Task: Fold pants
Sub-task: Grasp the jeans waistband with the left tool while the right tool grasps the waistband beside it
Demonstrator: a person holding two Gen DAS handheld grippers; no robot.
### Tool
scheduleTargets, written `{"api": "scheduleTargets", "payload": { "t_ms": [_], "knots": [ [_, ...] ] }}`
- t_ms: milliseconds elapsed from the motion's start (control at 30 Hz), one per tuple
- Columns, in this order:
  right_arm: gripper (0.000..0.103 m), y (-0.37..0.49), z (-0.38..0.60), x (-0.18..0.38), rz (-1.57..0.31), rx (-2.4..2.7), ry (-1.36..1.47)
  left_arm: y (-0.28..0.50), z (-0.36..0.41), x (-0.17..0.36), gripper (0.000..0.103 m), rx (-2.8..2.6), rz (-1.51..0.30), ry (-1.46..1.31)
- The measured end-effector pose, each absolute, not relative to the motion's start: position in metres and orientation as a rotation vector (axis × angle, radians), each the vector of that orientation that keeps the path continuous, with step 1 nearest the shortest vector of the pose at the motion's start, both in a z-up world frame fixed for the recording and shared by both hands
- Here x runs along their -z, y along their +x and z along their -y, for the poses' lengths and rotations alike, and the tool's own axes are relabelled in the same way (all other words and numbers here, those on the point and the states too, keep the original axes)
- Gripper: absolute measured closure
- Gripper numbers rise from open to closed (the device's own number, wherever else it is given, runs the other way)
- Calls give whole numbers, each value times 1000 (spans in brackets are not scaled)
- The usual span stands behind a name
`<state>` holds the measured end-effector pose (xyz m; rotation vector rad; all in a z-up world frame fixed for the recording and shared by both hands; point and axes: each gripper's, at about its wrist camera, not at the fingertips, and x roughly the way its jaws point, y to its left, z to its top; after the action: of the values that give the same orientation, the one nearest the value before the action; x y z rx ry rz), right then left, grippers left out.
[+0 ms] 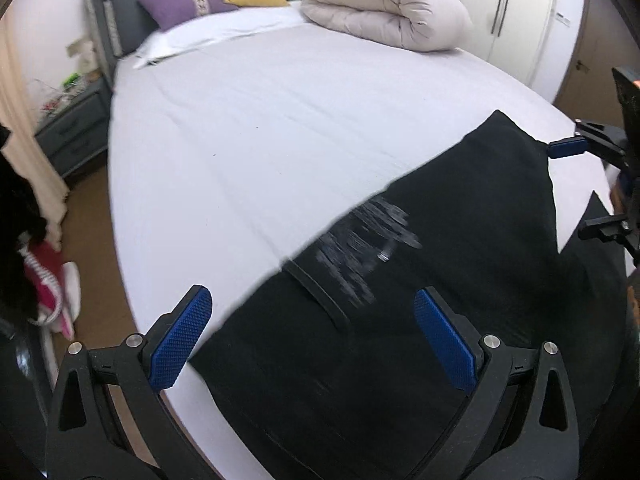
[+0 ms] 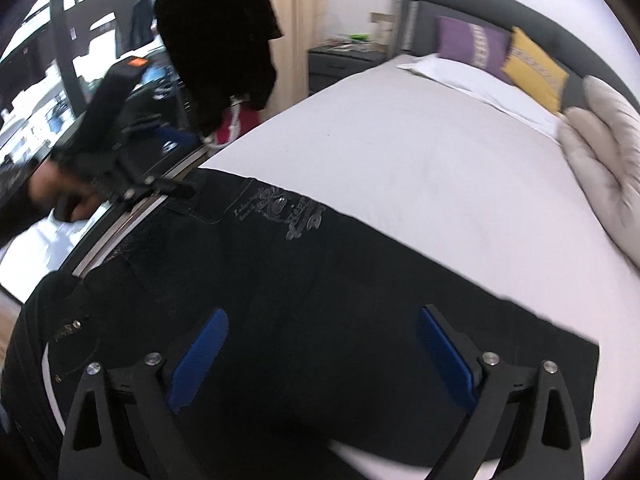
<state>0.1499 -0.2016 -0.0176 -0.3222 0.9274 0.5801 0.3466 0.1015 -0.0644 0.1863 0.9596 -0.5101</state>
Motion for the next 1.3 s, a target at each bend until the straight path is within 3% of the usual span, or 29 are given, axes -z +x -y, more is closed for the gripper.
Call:
{"api": "scheduleTargets", "payload": {
  "t_ms": [167,367,433,533,600,633,700,833,1200,1300],
  "knots": [
    [20,191,200,34,-953,-672,-343,393,-119,111,0,563,-1099,214],
    [26,226,185,53,-970,-764,-363,423,-131,142,8,609,-1184,229],
    [28,236,178,58,-983,-791,-376,427,-134,145,16,603,-1188,250],
    [31,247,167,65,-998,-817,-417,429,-138,142,39,584,-1189,258],
    [34,253,161,70,-1016,-826,-434,425,-139,138,72,578,-1193,258],
    [37,257,157,73,-1028,-827,-444,424,-137,136,84,589,-1199,261],
    [41,262,150,79,-1053,-834,-466,423,-134,134,90,584,-1197,289],
    [48,270,140,90,-1098,-851,-509,418,-134,127,98,566,-1158,301],
    [48,303,140,105,-1170,-831,-545,351,-140,94,99,526,-960,316],
    [60,311,138,120,-1252,-849,-535,342,-133,98,99,523,-924,296]
  ]
}}
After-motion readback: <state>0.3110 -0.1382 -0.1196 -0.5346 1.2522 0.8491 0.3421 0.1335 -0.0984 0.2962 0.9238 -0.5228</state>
